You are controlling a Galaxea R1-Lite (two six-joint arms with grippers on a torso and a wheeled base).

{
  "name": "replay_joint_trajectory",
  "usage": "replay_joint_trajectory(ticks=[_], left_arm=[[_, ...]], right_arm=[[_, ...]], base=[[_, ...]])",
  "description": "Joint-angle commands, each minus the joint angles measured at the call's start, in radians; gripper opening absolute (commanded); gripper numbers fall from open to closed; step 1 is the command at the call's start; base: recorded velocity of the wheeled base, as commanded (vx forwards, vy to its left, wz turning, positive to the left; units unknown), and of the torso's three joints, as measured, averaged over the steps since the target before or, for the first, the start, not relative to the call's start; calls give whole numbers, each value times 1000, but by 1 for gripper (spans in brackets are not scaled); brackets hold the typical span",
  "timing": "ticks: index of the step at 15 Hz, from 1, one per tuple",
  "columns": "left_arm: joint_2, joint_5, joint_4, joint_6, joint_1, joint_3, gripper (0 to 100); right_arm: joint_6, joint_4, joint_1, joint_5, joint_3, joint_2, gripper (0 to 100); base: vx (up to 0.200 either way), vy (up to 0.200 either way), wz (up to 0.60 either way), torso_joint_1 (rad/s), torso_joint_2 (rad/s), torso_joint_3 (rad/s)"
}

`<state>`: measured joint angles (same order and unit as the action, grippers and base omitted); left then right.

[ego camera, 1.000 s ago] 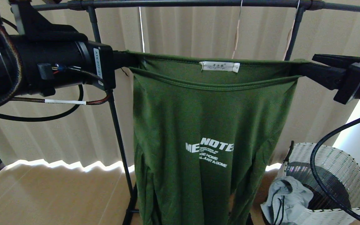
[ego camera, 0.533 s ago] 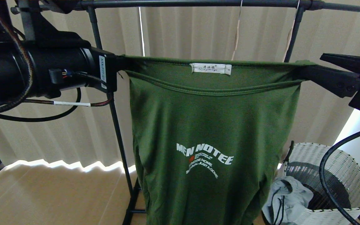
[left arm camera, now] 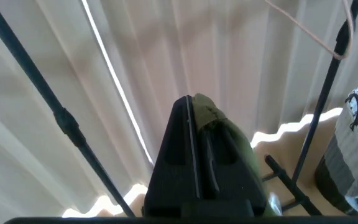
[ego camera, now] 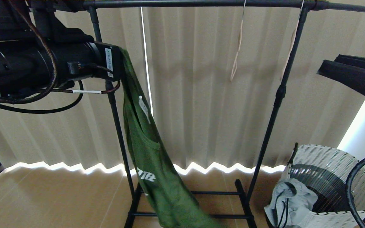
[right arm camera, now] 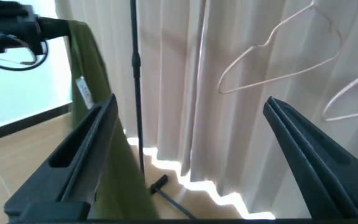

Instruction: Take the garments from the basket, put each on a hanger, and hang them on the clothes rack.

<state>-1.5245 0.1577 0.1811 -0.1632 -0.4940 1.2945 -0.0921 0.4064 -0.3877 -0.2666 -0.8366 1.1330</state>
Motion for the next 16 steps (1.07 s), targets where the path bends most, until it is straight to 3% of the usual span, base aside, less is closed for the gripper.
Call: replay_joint_trajectory(ticks=[1, 5, 8, 12, 16], left_arm=[[-11, 0, 1, 1, 2, -4, 0], [93, -4, 3, 17, 68, -153, 0], [218, -7, 6, 90, 177, -345, 0], [343, -6, -2, 125, 186, -451, 0], [403, -24, 24, 146, 192, -552, 0]], right_arm=[[3, 0, 1, 4, 16, -1, 100], [86, -24, 53, 15, 99, -33, 100], [147, -24, 164, 93, 151, -41, 100], [195, -14, 243, 199, 202, -50, 100], [196, -9, 293, 204, 228, -62, 100]], base=[[0, 0, 0, 0, 0, 0], [0, 0, 0, 0, 0, 0], [0, 0, 0, 0, 0, 0], [0, 0, 0, 0, 0, 0], [0, 0, 0, 0, 0, 0]])
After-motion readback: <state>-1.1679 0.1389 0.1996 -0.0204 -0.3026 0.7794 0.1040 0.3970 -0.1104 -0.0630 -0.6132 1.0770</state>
